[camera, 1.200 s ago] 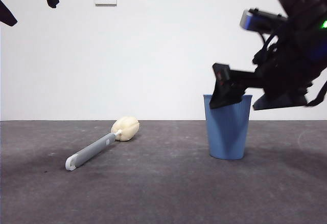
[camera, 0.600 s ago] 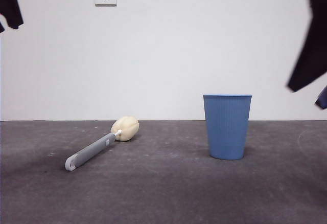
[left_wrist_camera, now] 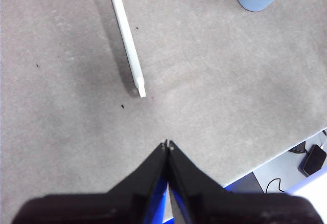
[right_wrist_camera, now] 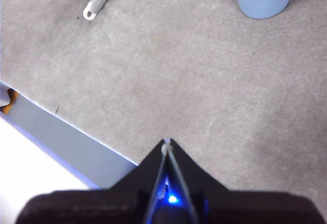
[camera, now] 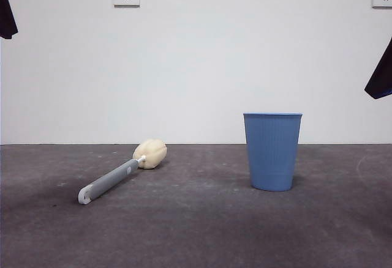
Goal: Pick up the cup brush,pick up the cup,insert the brush into the cup,clean the cup,put the cup brush back,put the cup back to the fixed position on the table
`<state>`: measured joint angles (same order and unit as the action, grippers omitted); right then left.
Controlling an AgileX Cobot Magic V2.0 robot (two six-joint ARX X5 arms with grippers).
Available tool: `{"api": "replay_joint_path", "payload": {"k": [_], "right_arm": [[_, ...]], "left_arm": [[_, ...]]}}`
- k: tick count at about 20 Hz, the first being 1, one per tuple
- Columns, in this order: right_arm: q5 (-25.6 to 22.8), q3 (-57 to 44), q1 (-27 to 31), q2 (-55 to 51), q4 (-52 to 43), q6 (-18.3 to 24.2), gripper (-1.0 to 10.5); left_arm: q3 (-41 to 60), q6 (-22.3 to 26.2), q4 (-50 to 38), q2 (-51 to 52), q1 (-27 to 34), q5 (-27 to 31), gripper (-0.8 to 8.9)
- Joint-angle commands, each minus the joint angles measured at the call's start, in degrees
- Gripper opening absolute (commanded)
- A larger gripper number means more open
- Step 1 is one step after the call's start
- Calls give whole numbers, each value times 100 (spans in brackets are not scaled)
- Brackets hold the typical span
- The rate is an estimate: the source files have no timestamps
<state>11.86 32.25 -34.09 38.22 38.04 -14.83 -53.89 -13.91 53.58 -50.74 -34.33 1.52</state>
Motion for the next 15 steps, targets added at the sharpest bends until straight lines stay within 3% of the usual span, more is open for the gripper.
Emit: {"api": "replay_joint_path", "payload": {"k": [1,5,7,9,11,12,15], "right_arm": [[-20,17,-7,-4,-20,-55,2],[-20,17,-7,-4,-20,-55,2],[-20,17,-7,-4,-20,-55,2],[-20,17,-7,-2,-20,-55,2],[-20,17,-7,-4,-15,-55,1],[-20,17,-7,-4,-17,-57,2],[-20,17,-7,-2,-17,-55,2]], "left_arm": [[59,61,-2,7,-20,-17,-3],[61,61,-68,7,-20,-4,-3],[61,459,-345,94,46,105,-3],[118,1084,-1305,308,514,269,-3],[498,1574,-2741,772,1209,-302,-3],[813,1613,-3449,1060,1574,-616,-3],[2022,1611,-5051,2065,2544,-601,-3]]}}
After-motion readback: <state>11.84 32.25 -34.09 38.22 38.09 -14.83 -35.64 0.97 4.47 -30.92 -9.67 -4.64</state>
